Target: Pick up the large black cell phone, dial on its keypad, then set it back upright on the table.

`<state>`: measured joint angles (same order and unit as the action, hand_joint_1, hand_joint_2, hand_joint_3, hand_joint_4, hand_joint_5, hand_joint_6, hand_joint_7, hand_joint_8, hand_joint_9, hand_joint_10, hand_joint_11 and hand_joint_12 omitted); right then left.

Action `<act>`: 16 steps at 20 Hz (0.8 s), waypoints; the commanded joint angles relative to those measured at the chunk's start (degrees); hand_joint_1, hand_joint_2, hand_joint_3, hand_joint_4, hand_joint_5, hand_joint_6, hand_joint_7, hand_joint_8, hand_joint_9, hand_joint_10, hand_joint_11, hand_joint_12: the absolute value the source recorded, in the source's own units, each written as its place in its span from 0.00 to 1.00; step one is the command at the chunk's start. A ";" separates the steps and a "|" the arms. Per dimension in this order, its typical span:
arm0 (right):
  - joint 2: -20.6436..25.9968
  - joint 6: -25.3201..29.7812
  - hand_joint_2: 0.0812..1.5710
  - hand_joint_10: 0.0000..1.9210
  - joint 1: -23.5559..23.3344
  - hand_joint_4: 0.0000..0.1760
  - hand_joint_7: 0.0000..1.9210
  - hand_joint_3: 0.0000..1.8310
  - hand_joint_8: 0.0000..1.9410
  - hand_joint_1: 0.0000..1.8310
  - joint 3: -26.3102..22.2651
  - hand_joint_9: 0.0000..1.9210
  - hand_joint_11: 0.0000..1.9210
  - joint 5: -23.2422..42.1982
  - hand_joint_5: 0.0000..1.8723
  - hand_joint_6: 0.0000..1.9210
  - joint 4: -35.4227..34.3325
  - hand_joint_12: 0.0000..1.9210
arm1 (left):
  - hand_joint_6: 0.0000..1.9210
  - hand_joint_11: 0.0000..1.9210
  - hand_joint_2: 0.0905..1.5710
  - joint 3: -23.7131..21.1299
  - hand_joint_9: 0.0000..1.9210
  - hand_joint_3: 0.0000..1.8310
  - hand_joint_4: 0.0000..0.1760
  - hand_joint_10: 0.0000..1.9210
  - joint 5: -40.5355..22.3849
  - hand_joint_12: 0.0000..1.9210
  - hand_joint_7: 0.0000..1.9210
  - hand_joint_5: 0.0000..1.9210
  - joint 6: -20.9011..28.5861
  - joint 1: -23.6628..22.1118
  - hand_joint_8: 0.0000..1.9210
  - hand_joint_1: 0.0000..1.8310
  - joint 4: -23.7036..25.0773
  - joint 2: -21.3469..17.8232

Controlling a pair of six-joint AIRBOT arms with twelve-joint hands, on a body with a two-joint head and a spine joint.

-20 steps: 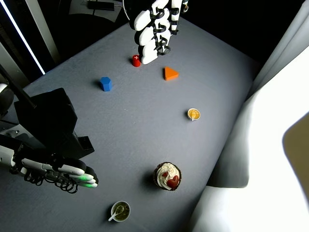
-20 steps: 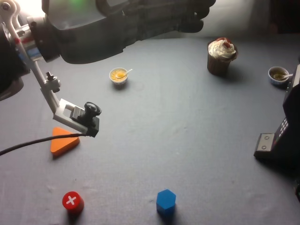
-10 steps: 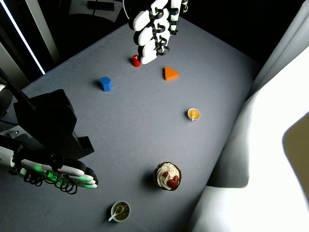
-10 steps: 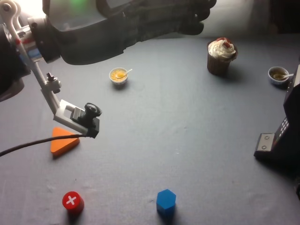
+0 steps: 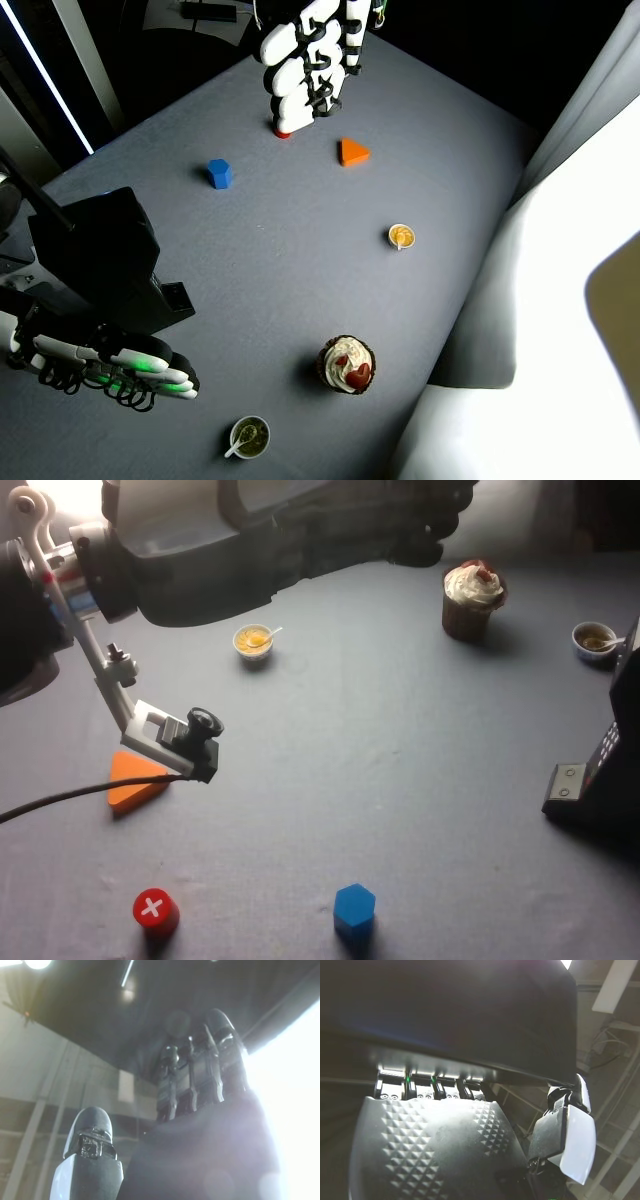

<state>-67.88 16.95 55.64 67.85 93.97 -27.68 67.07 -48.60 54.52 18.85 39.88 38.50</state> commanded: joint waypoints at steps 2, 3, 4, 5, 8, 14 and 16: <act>1.29 0.40 0.52 0.00 0.24 0.39 0.00 0.00 0.00 0.05 -0.15 0.00 0.00 7.11 0.00 0.00 0.46 0.00 | 0.00 0.00 0.75 -0.49 0.08 0.00 0.00 0.00 -5.76 0.30 0.10 0.11 0.61 -1.15 0.00 0.02 -3.32 0.11; 1.47 0.40 0.51 0.00 0.25 0.40 0.00 0.00 0.00 0.05 -0.24 0.00 0.01 7.11 0.00 0.00 0.43 0.00 | 0.00 0.00 0.75 -0.50 0.08 0.00 0.00 0.00 -5.76 0.30 0.10 0.11 0.61 -1.15 0.00 0.02 -3.32 0.10; 1.64 0.40 0.52 0.00 0.25 0.39 0.00 0.00 0.00 0.04 -0.32 0.00 0.01 7.11 0.00 0.00 0.41 0.00 | 0.00 0.00 0.74 -0.50 0.09 0.00 0.00 0.00 -5.76 0.33 0.11 0.12 0.62 -1.15 0.00 0.03 -3.32 0.10; 1.82 0.40 0.52 0.00 0.25 0.39 0.00 0.00 0.00 0.04 -0.45 0.00 0.01 7.11 0.00 0.00 0.36 0.00 | 0.00 0.00 0.75 -0.51 0.08 0.00 0.00 0.00 -5.76 0.32 0.10 0.11 0.62 -1.14 0.00 0.01 -3.32 0.10; 2.38 0.23 0.52 0.00 0.24 0.39 0.00 0.00 0.00 0.05 -0.86 0.00 0.01 7.11 0.00 0.00 0.32 0.01 | 0.00 0.00 0.74 -0.54 0.08 0.00 0.00 0.00 -5.76 0.31 0.09 0.11 0.61 -1.12 0.00 0.03 -3.32 0.10; 5.68 0.19 0.52 0.00 0.24 0.37 0.00 0.00 0.00 0.06 -3.69 0.00 0.01 7.11 0.00 0.00 0.29 0.01 | 0.00 0.00 0.74 -0.53 0.09 0.00 0.00 0.00 -5.76 0.32 0.10 0.12 0.62 -1.05 0.00 0.03 -3.32 0.23; 7.72 0.19 0.52 0.00 0.24 0.38 0.00 0.00 0.00 0.05 -5.56 0.00 0.01 7.11 0.00 0.00 -0.19 0.01 | 0.00 0.00 0.75 -0.53 0.08 0.00 0.00 0.00 -5.76 0.30 0.10 0.11 0.63 -0.95 0.00 0.01 -3.32 0.41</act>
<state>-60.31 16.64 55.86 61.63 93.82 -27.90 66.94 -48.66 54.52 18.92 40.05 38.92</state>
